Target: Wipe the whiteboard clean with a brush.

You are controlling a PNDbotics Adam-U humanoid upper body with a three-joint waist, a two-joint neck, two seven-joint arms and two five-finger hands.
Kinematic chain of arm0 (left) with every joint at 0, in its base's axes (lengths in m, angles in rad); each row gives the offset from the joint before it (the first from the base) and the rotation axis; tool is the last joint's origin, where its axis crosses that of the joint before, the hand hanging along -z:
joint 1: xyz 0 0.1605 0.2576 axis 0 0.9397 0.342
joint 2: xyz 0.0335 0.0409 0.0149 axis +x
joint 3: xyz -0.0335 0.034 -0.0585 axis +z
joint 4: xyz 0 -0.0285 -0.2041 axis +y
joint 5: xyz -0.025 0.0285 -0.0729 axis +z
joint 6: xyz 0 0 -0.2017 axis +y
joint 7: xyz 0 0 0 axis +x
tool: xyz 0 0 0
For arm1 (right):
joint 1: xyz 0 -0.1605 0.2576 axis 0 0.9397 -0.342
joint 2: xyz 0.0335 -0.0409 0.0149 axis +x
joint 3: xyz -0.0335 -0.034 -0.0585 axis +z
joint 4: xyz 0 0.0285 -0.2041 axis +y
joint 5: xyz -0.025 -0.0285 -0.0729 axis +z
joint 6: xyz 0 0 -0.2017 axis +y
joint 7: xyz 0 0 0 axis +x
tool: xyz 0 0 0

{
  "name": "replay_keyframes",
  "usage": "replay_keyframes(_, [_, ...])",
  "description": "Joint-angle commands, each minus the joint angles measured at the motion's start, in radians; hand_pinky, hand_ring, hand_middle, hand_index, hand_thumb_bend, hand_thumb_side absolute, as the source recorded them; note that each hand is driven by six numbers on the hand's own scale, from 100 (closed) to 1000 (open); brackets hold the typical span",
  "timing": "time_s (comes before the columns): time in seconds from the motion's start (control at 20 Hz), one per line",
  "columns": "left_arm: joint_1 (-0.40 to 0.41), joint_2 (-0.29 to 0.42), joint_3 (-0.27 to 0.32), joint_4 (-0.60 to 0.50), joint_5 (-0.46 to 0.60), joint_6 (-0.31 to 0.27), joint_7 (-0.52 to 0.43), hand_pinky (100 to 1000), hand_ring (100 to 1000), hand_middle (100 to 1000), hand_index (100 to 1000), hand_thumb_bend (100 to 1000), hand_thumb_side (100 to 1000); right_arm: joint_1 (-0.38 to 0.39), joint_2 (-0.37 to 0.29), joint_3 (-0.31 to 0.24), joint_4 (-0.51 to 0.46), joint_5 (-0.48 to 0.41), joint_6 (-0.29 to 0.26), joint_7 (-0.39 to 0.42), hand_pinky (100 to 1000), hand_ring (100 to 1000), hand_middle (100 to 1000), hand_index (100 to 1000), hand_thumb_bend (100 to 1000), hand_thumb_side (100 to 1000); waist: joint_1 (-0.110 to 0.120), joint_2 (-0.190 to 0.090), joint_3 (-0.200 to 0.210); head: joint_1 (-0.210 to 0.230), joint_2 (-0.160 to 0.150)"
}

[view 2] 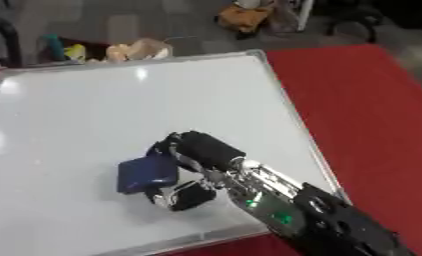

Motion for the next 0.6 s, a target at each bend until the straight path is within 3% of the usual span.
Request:
replay_keyframes(0.05, [-0.011, 0.008, 0.004, -0.018, -0.003, 0.001, -0.002, 425, 608, 503, 639, 309, 916, -0.005, 0.005, 0.004, 0.032, 0.004, -0.025, 0.001, 457, 607, 420, 751, 143, 466, 0.002, -0.016, 0.001, -0.006, 0.000])
replay_keyframes(0.2, [-0.011, 0.008, 0.004, -0.018, -0.003, 0.001, -0.002, 425, 608, 503, 639, 309, 916, 0.000, 0.017, -0.001, 0.074, 0.026, -0.047, 0.002, 483, 659, 476, 768, 236, 522, 0.004, -0.016, 0.000, -0.005, -0.002])
replay_keyframes(0.3, [-0.010, 0.008, 0.004, -0.017, -0.003, 0.001, -0.002, 425, 608, 503, 639, 308, 917, 0.002, 0.020, -0.003, 0.097, 0.043, -0.061, 0.028, 596, 771, 638, 842, 445, 637, 0.005, -0.015, -0.001, -0.006, -0.002])
replay_keyframes(0.45, [-0.010, 0.007, 0.004, -0.018, -0.003, 0.001, -0.003, 424, 608, 503, 639, 308, 917, 0.003, 0.025, -0.013, 0.116, 0.060, -0.082, 0.102, 670, 830, 758, 889, 571, 659, 0.005, -0.015, -0.002, -0.006, -0.002])
replay_keyframes(0.6, [-0.010, 0.007, 0.005, -0.018, -0.003, 0.002, -0.002, 424, 609, 503, 639, 309, 917, 0.004, 0.028, -0.027, 0.120, 0.071, -0.090, 0.149, 694, 850, 797, 907, 623, 657, 0.004, -0.013, -0.003, -0.005, -0.002])
